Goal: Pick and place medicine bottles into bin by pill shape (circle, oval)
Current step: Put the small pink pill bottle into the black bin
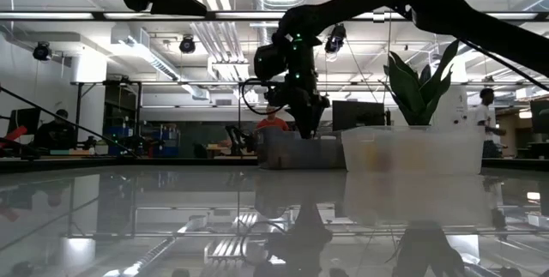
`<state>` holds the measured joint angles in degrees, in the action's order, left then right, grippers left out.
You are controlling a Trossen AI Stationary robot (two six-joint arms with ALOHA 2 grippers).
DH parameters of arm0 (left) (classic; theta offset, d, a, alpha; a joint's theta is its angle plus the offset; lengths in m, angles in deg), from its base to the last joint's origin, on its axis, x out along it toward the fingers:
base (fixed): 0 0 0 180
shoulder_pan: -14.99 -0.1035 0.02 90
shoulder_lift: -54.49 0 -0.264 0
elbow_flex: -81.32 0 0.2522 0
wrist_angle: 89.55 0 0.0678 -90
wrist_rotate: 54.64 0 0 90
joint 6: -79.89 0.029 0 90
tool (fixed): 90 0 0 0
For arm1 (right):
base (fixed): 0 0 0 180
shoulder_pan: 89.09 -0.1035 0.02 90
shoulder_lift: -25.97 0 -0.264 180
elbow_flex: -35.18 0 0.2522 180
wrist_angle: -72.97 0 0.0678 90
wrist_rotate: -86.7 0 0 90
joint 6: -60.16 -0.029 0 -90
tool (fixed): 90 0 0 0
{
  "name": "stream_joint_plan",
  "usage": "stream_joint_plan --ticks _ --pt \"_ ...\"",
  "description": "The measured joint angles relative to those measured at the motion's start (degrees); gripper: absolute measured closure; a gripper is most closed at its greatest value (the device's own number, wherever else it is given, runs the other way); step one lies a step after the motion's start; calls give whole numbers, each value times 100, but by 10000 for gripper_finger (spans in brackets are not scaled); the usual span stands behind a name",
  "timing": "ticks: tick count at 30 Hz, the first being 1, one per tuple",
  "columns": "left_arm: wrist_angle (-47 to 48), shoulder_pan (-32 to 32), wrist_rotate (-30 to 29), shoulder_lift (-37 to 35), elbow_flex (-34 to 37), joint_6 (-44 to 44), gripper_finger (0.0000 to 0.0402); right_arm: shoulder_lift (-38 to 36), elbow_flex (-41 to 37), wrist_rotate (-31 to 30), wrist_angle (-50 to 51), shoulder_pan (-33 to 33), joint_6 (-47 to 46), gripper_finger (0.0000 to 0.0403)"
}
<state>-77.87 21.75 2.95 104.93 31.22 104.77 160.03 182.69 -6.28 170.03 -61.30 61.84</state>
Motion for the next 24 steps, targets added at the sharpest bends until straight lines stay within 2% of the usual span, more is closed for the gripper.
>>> stream_joint_plan --ticks 24 --pt "-2 0 0 0 0 7 240 0 -2 61 -180 -2 -22 286"
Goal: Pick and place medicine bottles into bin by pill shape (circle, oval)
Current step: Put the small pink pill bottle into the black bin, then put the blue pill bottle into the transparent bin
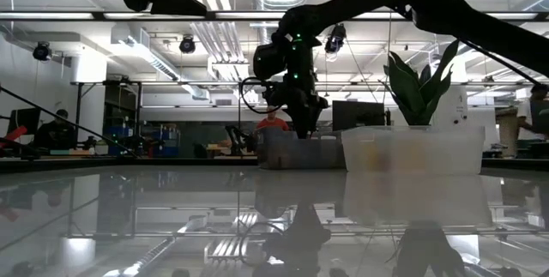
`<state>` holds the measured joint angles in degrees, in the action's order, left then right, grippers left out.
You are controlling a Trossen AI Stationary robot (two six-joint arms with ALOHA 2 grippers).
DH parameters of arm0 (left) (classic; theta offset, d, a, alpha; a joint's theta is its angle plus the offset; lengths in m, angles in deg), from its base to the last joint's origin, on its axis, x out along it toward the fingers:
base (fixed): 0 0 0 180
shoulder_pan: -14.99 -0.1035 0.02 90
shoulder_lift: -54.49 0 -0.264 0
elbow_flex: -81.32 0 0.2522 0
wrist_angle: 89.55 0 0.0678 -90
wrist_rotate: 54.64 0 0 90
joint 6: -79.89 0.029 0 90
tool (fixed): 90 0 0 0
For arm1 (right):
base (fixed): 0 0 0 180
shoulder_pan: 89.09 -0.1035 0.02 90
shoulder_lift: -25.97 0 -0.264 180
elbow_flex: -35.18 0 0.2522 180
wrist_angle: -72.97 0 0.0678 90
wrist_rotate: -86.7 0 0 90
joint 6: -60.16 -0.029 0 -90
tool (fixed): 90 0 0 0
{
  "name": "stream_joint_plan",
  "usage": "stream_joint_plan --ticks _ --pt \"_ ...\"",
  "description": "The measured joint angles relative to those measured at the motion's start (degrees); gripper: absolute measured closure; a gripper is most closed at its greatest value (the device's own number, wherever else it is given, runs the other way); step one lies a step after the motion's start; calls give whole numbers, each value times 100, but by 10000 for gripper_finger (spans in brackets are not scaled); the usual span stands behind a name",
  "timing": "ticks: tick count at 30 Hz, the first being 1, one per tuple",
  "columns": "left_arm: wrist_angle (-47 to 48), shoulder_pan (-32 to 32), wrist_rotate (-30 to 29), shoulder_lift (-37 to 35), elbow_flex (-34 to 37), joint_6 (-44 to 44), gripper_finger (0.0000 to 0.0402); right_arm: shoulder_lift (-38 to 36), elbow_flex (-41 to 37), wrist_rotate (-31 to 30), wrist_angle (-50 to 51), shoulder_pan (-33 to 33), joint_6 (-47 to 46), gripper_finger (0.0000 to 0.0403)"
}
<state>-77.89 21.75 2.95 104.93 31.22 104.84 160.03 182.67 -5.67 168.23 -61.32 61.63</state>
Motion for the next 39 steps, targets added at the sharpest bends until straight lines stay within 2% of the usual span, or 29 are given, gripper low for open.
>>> stream_joint_plan --ticks 13,27,39 --pt "-4 -2 0 0 -9 0 240 -31 -4 -218 5 0 -215 215" --pt "-37 -2 0 2 -9 -1 240 -794 -7 -236 4 -403 -516 211" --pt "-44 2 0 2 -9 -36 240 -1404 -7 -719 39 -1449 -690 211"
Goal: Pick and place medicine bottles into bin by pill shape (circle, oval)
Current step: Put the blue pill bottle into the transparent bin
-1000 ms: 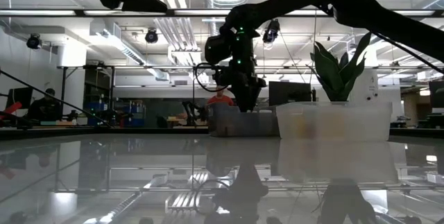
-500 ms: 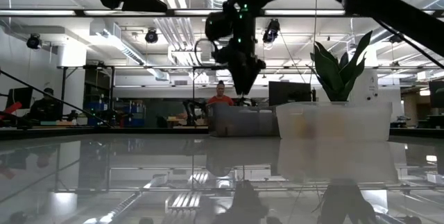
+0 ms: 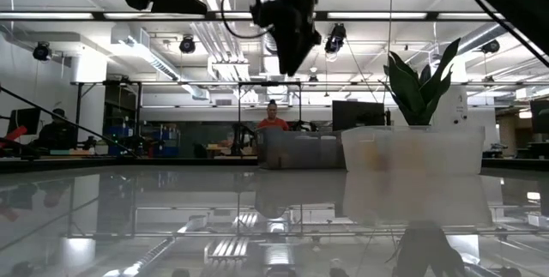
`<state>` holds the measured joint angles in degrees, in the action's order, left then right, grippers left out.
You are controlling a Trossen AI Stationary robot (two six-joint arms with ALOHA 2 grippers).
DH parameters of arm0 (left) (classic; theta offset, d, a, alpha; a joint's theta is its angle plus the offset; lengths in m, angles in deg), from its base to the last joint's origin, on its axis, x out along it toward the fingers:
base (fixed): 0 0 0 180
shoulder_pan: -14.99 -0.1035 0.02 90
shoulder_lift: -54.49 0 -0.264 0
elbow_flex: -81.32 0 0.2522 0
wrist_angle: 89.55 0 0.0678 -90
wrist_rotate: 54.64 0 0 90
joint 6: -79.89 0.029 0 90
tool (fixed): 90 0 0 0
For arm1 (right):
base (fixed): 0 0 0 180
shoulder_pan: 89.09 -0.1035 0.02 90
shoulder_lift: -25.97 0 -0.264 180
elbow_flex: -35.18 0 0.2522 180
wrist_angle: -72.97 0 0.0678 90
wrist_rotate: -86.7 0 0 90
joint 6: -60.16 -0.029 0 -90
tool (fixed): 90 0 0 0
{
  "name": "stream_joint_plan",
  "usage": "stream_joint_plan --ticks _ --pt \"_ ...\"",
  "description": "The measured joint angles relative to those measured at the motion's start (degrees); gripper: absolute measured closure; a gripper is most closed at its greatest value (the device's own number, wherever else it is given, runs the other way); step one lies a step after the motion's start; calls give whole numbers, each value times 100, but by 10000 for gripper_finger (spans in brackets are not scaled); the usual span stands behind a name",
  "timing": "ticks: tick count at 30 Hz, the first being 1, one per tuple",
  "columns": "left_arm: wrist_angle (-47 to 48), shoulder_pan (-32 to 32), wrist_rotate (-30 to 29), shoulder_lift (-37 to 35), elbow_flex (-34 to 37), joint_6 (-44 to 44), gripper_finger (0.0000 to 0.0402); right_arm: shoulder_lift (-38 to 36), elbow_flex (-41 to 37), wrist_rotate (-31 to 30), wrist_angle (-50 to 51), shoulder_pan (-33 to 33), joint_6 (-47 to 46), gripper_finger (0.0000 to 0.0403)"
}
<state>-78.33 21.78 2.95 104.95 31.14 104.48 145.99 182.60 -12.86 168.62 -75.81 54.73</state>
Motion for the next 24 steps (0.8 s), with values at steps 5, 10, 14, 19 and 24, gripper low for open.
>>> stream_joint_plan --ticks 5,10,14,19,24 --pt "2 0 0 0 0 -17 240 -261 -57 -180 -27 -480 -102 211" --pt "2 0 0 0 0 -17 240 -591 -543 -810 -265 -993 -304 211" --pt "0 0 0 0 0 -21 240 -1013 -1367 -1018 -778 -1357 -525 211" --pt "0 0 0 0 2 -30 240 -1671 -2732 -1072 -1655 -1731 -781 211" --pt "0 0 2 0 2 -50 240 -2426 -4221 -1274 -2818 -2051 -962 211"
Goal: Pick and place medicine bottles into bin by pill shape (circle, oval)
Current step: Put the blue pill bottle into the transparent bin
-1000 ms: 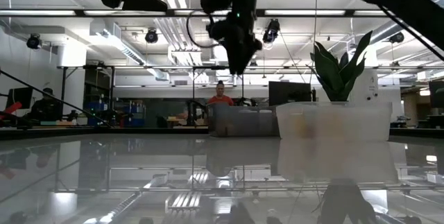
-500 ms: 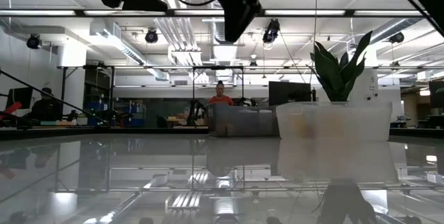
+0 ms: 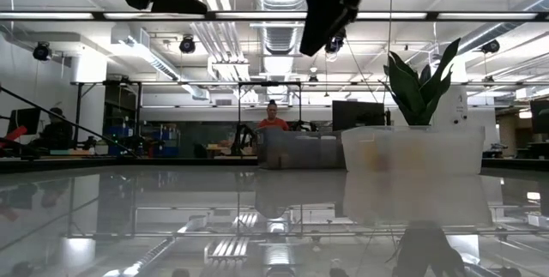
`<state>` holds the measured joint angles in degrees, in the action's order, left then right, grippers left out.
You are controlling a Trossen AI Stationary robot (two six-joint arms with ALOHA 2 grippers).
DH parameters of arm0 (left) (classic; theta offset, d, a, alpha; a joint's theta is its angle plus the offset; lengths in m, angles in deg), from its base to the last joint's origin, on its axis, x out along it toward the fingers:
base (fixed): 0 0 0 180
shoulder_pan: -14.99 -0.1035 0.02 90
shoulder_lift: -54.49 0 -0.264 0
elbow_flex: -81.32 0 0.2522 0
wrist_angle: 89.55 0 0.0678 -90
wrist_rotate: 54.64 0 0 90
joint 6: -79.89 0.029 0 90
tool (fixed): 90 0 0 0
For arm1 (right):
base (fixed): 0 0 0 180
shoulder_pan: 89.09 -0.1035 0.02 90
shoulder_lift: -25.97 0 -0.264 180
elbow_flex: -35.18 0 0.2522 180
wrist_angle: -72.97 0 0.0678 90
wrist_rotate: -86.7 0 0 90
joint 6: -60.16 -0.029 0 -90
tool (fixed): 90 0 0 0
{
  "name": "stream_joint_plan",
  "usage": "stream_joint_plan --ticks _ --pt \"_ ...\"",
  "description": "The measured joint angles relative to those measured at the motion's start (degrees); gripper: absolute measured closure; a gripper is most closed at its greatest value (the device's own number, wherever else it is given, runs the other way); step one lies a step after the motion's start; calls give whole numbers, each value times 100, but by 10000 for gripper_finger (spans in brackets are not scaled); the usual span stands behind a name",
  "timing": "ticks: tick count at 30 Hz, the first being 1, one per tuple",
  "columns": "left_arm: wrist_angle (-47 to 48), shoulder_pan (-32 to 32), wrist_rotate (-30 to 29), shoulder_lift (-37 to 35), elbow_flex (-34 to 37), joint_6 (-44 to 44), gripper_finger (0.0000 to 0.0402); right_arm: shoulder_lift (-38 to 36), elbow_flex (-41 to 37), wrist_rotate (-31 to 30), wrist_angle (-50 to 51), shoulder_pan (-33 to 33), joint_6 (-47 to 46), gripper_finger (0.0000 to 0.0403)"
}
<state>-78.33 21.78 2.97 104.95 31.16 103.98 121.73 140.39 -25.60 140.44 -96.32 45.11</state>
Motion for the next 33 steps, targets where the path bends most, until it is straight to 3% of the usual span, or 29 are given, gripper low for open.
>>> stream_joint_plan --ticks 9,21,27,33 --pt "-462 -2 100 63 0 -554 240 -1176 -2514 -24 -3149 -246 865 211" --pt "-590 85 444 714 0 -2309 240 -2313 -4857 29 -6954 -238 2580 211" --pt "-588 239 733 991 -161 -3554 240 -2824 -5488 44 -7888 -222 3264 211" --pt "0 597 1125 1110 -567 -5396 240 -3390 -5696 171 -7974 -224 3580 211"
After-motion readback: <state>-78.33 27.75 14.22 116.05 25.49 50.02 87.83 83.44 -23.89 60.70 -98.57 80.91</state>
